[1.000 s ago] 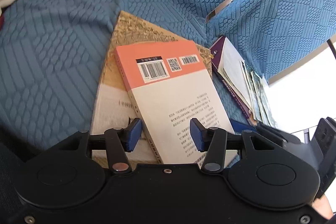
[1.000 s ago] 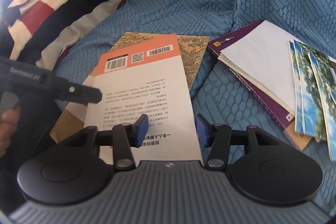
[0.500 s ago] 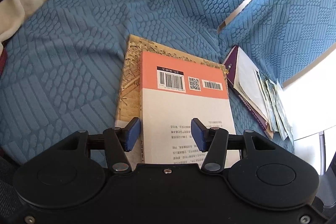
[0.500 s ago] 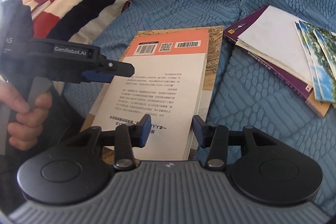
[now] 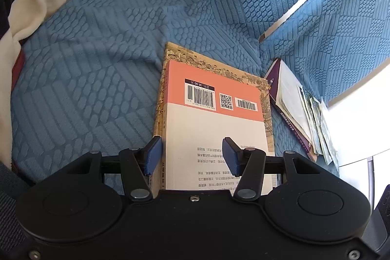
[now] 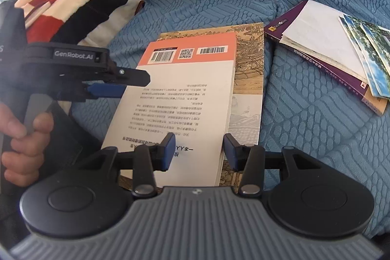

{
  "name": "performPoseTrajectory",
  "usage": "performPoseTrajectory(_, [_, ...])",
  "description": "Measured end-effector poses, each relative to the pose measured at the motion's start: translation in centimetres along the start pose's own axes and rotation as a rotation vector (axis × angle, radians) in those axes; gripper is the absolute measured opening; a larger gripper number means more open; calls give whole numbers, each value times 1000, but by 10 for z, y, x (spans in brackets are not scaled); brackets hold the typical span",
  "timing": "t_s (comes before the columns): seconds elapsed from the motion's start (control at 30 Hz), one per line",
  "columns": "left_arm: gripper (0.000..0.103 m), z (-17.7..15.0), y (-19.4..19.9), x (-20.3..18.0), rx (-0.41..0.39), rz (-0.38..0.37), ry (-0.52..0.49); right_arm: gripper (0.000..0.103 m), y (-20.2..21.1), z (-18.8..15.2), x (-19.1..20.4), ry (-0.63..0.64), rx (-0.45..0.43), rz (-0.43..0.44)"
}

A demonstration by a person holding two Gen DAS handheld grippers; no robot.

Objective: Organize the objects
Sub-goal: 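Push the orange book square onto the tan book with both grippers, then lift both grippers away from the stacked books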

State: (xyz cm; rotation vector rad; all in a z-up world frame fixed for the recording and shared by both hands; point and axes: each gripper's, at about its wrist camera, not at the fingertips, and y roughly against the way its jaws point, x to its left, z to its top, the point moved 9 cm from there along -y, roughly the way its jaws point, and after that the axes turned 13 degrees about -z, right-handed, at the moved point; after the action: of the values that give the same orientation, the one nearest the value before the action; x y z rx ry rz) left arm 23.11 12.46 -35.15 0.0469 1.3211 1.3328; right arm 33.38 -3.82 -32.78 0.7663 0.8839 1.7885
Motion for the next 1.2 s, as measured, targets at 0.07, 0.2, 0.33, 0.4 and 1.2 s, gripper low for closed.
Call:
performPoseTrajectory(0.07, [51, -1, 1, 0, 1, 2, -1, 47, 1, 0, 1, 7, -5, -8])
performPoseTrajectory(0.2, [51, -3, 3, -1, 5, 20, -14, 47, 4, -2, 5, 39, -7, -6])
performPoseTrajectory(0.33, [51, -4, 4, 0, 6, 17, -8, 47, 6, -7, 5, 48, -2, 4])
performPoseTrajectory(0.4, [51, -5, 4, -1, 9, 20, -13, 47, 7, -7, 4, 45, -5, 4])
performPoseTrajectory(1.2, [51, -6, 83, -95, -77, 44, -249, 46, 122, 35, -18, -104, -188, -90])
